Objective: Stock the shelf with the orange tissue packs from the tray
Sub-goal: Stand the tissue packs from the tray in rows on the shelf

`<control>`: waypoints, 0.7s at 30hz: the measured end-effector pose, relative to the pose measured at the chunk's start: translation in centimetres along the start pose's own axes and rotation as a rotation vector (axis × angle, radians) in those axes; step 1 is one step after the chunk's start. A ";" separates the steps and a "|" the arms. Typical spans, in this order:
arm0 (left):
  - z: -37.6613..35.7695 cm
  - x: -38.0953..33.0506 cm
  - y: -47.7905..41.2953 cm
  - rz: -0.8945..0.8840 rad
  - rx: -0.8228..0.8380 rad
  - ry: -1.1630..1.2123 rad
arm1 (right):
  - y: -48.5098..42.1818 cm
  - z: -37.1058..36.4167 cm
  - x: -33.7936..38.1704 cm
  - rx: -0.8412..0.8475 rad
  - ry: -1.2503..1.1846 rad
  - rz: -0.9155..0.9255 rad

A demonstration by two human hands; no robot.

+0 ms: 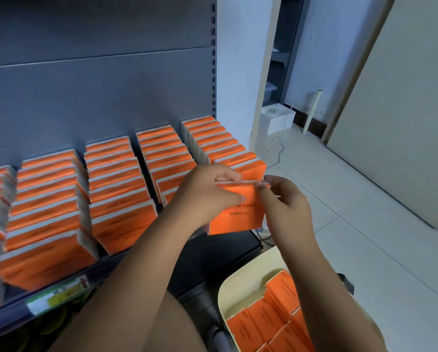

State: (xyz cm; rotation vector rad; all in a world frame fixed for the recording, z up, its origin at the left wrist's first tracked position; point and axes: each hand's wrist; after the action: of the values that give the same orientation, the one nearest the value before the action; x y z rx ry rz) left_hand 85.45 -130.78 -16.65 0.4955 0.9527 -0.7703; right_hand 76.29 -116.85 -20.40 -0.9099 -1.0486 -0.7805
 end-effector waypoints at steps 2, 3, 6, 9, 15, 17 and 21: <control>2.3 -0.8 1.1 -0.032 -0.129 0.038 | 0.0 -0.8 2.0 0.039 -0.097 0.036; 3.5 -1.1 1.7 -0.048 -0.208 0.053 | 0.1 -1.4 3.1 0.051 -0.139 0.057; 6.9 -1.2 3.1 -0.047 -0.497 0.148 | 0.3 -4.0 6.4 0.075 -0.238 0.093; 10.1 -0.2 4.5 -0.016 -0.683 0.199 | 0.8 -7.5 9.2 0.135 -0.260 0.181; 16.1 4.4 6.6 -0.059 -0.940 0.283 | 3.4 -16.0 13.5 0.211 -0.268 0.282; 17.8 6.0 7.2 -0.039 -1.016 0.358 | 4.6 -18.9 14.7 0.243 -0.286 0.284; 21.6 8.0 7.8 -0.013 -1.113 0.471 | 6.5 -24.2 16.4 0.326 -0.322 0.268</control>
State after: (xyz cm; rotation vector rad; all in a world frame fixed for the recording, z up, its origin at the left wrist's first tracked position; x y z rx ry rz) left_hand 105.77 -143.38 -12.30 -0.3318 1.6394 -0.0382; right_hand 96.08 -137.64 -11.92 -0.8853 -1.2587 -0.2324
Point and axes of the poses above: each hand's wrist, its own y-axis away from the middle knuckle, its own z-axis out of the back of the hand, x = y × z, and after that the axes turned 6 degrees about z, right-handed
